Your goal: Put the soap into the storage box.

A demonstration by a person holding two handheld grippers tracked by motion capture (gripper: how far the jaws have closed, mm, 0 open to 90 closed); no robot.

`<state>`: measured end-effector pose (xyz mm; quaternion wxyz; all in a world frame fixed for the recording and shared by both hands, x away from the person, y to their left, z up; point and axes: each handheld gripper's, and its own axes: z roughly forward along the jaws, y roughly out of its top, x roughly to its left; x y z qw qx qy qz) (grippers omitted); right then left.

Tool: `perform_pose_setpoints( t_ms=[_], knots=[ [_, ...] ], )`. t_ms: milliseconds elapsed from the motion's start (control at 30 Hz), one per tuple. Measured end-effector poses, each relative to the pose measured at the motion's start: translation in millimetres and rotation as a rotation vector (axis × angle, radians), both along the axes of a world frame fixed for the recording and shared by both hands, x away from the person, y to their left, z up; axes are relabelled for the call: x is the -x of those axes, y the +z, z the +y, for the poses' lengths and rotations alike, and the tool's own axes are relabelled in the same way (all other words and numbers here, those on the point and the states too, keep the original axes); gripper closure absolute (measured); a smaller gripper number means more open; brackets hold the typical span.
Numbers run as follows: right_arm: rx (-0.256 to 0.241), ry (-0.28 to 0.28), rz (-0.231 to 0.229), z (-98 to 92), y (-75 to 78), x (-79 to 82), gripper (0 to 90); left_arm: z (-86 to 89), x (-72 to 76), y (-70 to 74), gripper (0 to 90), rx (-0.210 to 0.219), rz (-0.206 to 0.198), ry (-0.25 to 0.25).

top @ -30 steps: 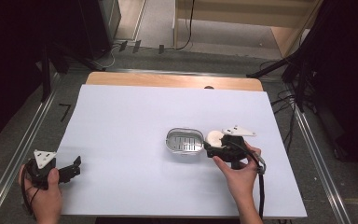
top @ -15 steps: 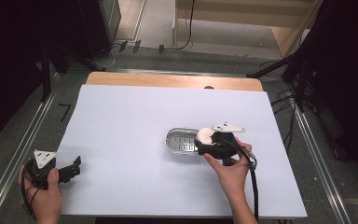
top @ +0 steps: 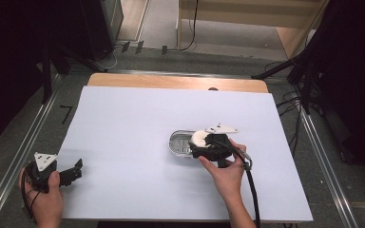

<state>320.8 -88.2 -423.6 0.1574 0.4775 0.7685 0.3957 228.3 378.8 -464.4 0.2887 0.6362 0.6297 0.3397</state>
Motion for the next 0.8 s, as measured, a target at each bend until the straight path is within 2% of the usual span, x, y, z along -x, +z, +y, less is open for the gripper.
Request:
perform_pose_setpoints(
  t_ms=[800],
  knots=[
    [-0.006,0.036,0.034,24.7,-7.4,-5.1,23.4,0.6,-0.3,0.0,2.0,0.006,0.001,-0.004]
  ],
)
